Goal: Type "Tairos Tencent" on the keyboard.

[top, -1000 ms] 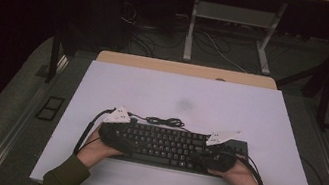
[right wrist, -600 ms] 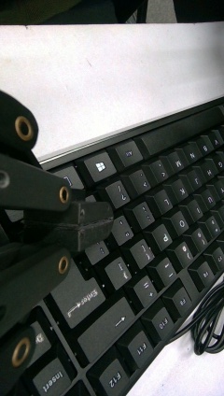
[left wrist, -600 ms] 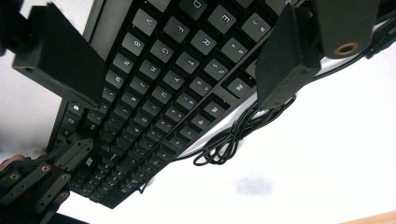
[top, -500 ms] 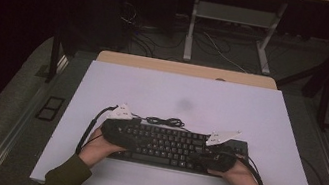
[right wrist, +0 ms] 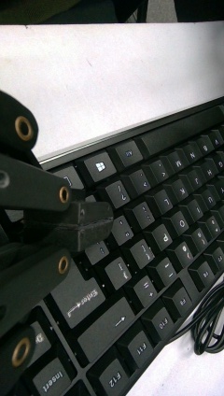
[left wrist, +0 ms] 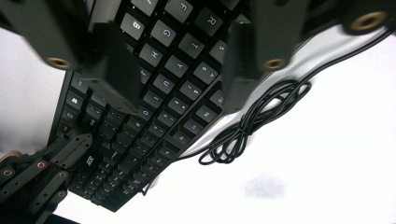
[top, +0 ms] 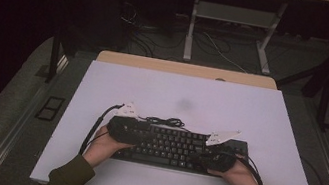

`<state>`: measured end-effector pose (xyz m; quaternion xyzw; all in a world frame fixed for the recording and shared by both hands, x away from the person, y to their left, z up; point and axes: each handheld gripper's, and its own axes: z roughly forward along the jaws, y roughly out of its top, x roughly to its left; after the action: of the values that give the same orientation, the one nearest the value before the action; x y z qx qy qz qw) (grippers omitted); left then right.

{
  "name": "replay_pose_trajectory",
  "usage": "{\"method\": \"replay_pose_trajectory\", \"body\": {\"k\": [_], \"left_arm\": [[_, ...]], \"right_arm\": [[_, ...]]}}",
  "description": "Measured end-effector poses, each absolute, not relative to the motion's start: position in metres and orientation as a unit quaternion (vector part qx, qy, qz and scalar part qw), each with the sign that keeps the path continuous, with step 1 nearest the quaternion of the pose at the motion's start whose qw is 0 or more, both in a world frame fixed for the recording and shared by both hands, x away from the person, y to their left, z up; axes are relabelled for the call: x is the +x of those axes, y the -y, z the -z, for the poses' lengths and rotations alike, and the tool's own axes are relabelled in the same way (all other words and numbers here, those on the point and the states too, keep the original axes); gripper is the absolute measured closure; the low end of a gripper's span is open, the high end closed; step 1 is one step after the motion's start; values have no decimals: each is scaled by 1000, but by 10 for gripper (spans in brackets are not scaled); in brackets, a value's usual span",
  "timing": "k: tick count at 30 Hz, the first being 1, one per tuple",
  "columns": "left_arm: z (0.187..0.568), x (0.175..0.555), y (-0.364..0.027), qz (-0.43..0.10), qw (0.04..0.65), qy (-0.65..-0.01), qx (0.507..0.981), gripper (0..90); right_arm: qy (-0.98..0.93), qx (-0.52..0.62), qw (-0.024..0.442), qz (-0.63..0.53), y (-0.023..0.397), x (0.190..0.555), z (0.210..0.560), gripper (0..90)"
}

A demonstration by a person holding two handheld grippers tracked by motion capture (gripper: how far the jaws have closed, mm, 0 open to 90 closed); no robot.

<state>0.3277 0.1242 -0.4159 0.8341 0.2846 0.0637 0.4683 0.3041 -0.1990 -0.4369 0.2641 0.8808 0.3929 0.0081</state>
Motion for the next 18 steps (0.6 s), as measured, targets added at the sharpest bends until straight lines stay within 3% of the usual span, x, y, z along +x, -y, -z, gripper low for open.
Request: {"method": "replay_pose_trajectory", "body": {"k": [2,3,10,18], "left_arm": [[417,328,-123,-63,467,-286,834,599],[417,328,-122,-63,465,-285,836,682],[419,329,-122,-58,452,-285,843,881],[424,331,-121,-51,432,-293,852,894]], "right_arm": [[-881,264,8,-393,199,304,437,891],[-881,263,8,-393,199,304,437,891],[-881,264,8,-393,199,304,437,891],[-881,264,8,-393,199,304,437,891]]}}
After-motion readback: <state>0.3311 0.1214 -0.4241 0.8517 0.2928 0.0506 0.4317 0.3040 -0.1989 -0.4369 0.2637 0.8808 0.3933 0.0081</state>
